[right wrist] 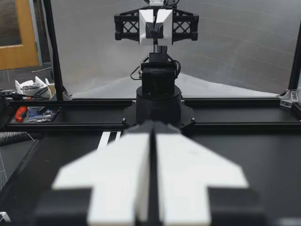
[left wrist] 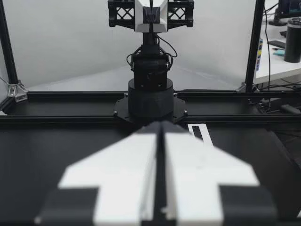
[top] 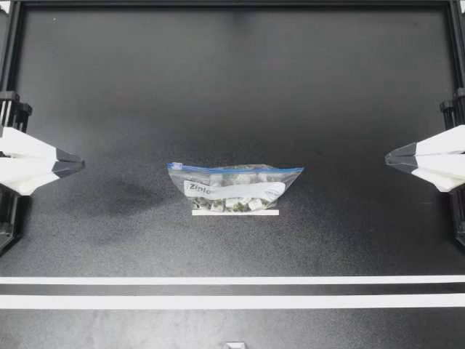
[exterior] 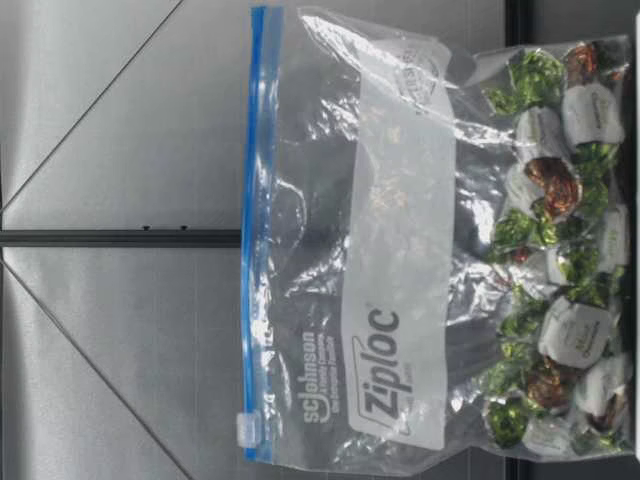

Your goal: Slide open the ziploc bag.

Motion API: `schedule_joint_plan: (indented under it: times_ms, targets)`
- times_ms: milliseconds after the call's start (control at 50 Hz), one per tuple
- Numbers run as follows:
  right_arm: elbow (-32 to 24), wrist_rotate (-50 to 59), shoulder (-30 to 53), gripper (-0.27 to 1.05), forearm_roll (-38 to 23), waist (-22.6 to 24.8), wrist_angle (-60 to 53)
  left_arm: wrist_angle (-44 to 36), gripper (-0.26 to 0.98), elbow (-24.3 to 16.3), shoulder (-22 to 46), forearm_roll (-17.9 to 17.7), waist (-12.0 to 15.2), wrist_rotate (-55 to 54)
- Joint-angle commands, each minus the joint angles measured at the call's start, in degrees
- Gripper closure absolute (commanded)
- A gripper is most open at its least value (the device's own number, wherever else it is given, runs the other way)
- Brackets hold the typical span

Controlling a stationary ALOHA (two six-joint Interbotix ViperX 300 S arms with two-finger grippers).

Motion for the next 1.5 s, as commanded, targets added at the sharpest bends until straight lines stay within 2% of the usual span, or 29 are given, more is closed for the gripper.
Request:
schedule_joint_plan:
  times_ms: [0,200,440,580,660,780,860,960,1040,1200,1260,1380,1480]
  targets:
    - [-0.53,0.0,0.26,0.9,-0.18,-0.35,-0.18,0.0,0.87,-1.23,1.49,-0.18,0.62,-0.09]
    - [-0.79,-0.35,0.7,0.94,-0.26,-0.44,-1.41,0.18,0.88,0.18,4.31,-0.18,1.41,0.7]
    - [-4.31,-0.35,8.17,0.94,-0.26,-2.9,-9.32,-1.67,0.88,6.94,13.89,-2.02,6.59,0.44]
    - [-8.17,-0.44,16.0,0.94,-0.26,-4.13,-11.51,-9.84,0.88,8.26,20.74,-5.27,6.77,0.35]
    - [-10.9,-0.44,20.57,0.94,-0.26,-4.22,-11.6,-17.14,0.85,8.88,25.14,-5.63,6.77,0.44]
    - [-14.85,-0.53,26.46,0.92,-0.26,-4.75,-11.6,-22.85,0.74,8.44,31.55,-5.54,6.77,0.35]
    - [-16.79,-0.62,29.27,0.88,-0.26,-5.19,-11.6,-24.79,0.6,7.38,35.95,-5.54,6.59,0.09]
    - [-19.16,-0.7,32.52,0.8,-0.26,-5.8,-11.43,-26.54,0.37,5.27,40.43,-5.54,6.5,-0.62]
    - [-21.09,-0.7,35.24,0.7,-0.7,-6.06,-11.34,-27.69,0.27,3.34,43.33,-5.19,6.06,-1.85]
    - [-25.22,-0.79,41.13,0.41,-1.67,-6.15,-11.34,-29.79,0.3,0.44,47.9,-4.31,4.48,-2.37]
    - [-26.81,-0.88,43.33,0.34,-1.85,-6.15,-11.25,-30.67,0.3,-0.26,48.78,-4.31,4.22,-2.46]
    - [-29.88,-1.85,47.64,0.33,-2.37,-6.15,-10.02,-31.38,0.32,-0.97,49.04,-4.31,4.13,-2.46]
    - [-32.7,-3.34,51.15,0.33,-2.55,-6.15,-7.38,-31.73,0.38,-1.05,48.78,-4.31,4.22,-2.55]
